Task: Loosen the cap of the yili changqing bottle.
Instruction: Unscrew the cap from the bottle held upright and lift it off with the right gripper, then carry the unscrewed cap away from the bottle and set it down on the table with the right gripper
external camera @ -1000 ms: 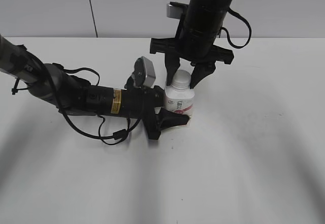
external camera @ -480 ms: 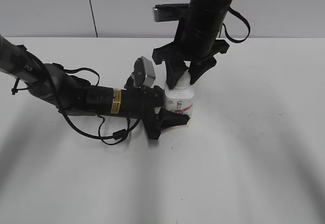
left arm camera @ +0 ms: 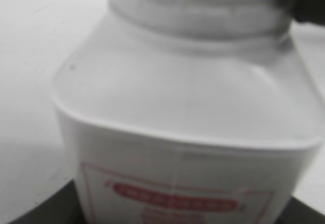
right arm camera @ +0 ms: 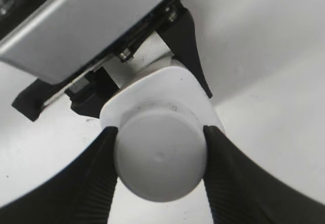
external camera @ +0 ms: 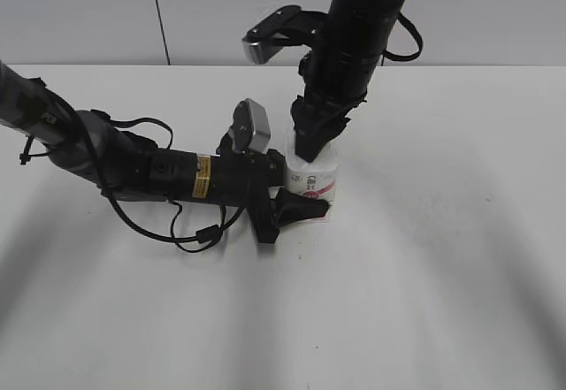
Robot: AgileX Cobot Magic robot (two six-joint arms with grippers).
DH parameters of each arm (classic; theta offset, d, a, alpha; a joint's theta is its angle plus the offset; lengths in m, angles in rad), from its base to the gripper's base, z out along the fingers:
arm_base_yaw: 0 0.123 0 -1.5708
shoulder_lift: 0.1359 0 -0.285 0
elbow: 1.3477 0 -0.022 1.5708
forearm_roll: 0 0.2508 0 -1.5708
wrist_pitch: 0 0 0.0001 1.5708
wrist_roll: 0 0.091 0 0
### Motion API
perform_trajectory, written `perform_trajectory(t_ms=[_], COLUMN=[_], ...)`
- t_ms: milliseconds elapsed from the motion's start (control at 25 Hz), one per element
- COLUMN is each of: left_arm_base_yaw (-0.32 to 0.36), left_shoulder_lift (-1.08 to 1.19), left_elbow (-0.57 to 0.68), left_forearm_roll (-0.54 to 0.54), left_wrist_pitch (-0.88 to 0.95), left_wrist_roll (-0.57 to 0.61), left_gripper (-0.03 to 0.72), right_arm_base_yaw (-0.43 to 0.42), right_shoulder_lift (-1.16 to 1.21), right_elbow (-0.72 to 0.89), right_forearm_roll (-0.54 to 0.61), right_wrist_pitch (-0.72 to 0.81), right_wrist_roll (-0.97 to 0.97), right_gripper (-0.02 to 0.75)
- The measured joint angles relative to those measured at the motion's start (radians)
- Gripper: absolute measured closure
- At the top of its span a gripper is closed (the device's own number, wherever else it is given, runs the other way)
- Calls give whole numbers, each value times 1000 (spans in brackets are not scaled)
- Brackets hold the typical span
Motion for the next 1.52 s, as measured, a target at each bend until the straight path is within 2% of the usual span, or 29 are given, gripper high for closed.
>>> perform_trajectory(t_ms=[280,560,1160,1520], left_arm_base_yaw=[0,0,0,0], left_shoulder_lift=[0,0,0,0], left_elbow=[0,0,0,0], left_forearm_roll=[1,1,8,8], left_wrist_pitch=[-1,-1,-4,-4], left_wrist_roll=[0,0,0,0], left_gripper=[294,294,294,294], right_arm_base_yaw=[0,0,0,0], right_shoulder_lift=[0,0,0,-46], right_elbow=[0,0,-84,-84], right_forearm_roll=[-3,-4,39,-61], right_wrist_pitch=[-2,-6,62,65], right_wrist_roll=[-261,-362,-371,-256], right_gripper=[341,342,349,349])
